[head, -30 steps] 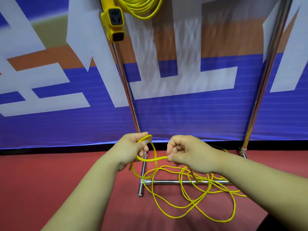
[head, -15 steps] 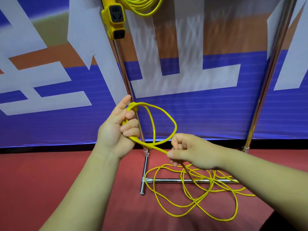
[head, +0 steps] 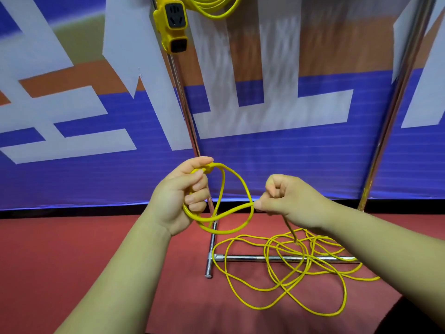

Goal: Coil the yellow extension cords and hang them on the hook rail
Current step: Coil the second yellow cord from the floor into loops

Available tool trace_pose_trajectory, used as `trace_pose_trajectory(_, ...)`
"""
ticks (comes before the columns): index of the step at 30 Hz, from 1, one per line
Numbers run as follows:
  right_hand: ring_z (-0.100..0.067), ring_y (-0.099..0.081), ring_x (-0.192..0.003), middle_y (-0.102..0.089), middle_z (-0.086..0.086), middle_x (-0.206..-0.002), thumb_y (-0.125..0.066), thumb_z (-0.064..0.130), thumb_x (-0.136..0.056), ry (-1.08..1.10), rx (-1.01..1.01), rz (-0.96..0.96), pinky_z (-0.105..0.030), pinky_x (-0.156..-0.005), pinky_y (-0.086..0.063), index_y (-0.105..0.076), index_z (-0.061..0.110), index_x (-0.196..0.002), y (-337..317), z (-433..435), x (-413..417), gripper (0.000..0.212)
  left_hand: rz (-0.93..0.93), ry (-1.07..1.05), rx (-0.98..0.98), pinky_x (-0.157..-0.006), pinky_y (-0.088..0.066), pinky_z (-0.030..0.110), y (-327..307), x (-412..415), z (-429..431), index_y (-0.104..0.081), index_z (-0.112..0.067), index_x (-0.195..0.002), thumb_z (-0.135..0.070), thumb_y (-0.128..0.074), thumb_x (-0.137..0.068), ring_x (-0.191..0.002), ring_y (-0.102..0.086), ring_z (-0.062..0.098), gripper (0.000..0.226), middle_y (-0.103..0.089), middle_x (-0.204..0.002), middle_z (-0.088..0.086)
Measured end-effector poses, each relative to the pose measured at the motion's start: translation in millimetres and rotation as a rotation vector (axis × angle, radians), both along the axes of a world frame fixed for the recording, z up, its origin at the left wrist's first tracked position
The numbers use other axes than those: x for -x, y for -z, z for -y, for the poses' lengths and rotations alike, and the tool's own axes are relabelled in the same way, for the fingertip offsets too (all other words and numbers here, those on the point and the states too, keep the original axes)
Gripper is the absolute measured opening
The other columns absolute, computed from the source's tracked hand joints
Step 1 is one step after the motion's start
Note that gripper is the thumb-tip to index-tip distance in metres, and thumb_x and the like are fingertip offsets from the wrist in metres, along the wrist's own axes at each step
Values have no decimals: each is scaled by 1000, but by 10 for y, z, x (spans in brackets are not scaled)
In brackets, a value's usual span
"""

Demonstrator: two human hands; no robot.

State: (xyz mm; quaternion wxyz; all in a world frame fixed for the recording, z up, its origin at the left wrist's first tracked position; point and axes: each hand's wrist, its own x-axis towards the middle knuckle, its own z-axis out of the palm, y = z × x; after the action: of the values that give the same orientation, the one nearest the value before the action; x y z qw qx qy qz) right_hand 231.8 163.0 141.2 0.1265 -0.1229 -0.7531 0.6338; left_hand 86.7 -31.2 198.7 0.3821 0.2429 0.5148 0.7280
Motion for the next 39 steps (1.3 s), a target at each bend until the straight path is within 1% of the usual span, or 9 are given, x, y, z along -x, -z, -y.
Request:
trace_pose_trajectory(4, -19, -55, -63, -72, -13, -74, -81, 10, -79, 42, -64, -29, -42, -65, -44, -39, 18, -70, 4, 119, 11, 44, 50, -116, 121, -37, -32, 18, 49, -38, -82, -60, -13, -127, -5, -45, -99, -42, -33, 8, 33, -43, -67, 2)
trace_pose_trajectory(10, -8, -54, -52, -64, -8, -61, -81, 18, -81, 337, -122, -84, -34, -62, -44, -41, 17, -68, 17, 209, 74, 42, 399, -401, 177, -59, -46, 31, 92, -57, -149, -49, -6, -90, -14, -44, -94, -62, -54, 20, 10, -55, -78, 13)
trace_pose_trajectory(15, -18, -46, -52, -59, -5, -57, -79, 18, -82, 389, -83, -95, -31, -57, -40, -40, 17, -69, 6, 214, 83, 42, 463, -498, 83, -70, -53, 40, 175, 3, -213, -41, -2, -138, -5, -47, -99, -91, -66, 28, 39, -57, -111, 25)
trace_pose_trajectory(19, -18, -53, -52, -62, -9, -58, -80, 24, -80, 301, -160, -79, -39, -57, -45, -41, 18, -67, 50, 275, 81, 41, 287, -558, 146, -64, -57, 39, 226, -26, -273, -25, -23, -156, -18, -59, -101, -78, -72, 18, 65, -70, -100, 18)
trace_pose_trajectory(22, -25, -64, -57, -63, -2, -55, -81, 25, -79, 213, -251, -40, -39, -59, -50, -41, 19, -66, 65, 389, 73, 43, 124, -586, 206, -60, -53, 31, 265, -88, -353, -28, -27, -156, -22, -57, -103, -62, -62, 12, 60, -73, -76, 9)
trace_pose_trajectory(26, -29, -67, -60, -70, -12, -65, -79, 22, -80, 127, -262, -36, -44, -64, -54, -39, 20, -66, 52, 436, 71, 42, 161, -446, 75, -65, -57, 37, 194, -146, -380, -50, -23, -141, -11, -42, -107, -58, -61, 15, 37, -59, -81, 8)
trace_pose_trajectory(29, -21, -66, -57, -70, -13, -68, -76, 22, -85, 30, -159, -20, -37, -61, -50, -39, 18, -70, 29, 422, 73, 41, 143, -361, -18, -53, -47, 26, 115, -176, -358, -57, -20, -133, 0, -35, -103, -53, -44, 11, 42, -52, -73, 3)
trace_pose_trajectory(35, -14, -67, -79, -56, -8, -72, -65, 28, -95, -371, -87, 190, -36, -74, -41, -36, 20, -72, 185, 232, 30, 38, 257, -229, -233, -36, -24, 13, -94, 3, -165, -60, -19, -113, -1, -36, -100, -41, -31, 3, 34, -46, -71, -1)
trace_pose_trajectory(39, -19, -64, -72, -63, -1, -67, -64, 19, -96, -361, -35, 319, -36, -73, -46, -38, 17, -74, 270, -33, -48, 34, 204, -154, -217, -36, -19, 13, -118, 182, 72, -62, -23, -110, -6, -46, -89, -40, -28, 2, 31, -44, -71, -4)
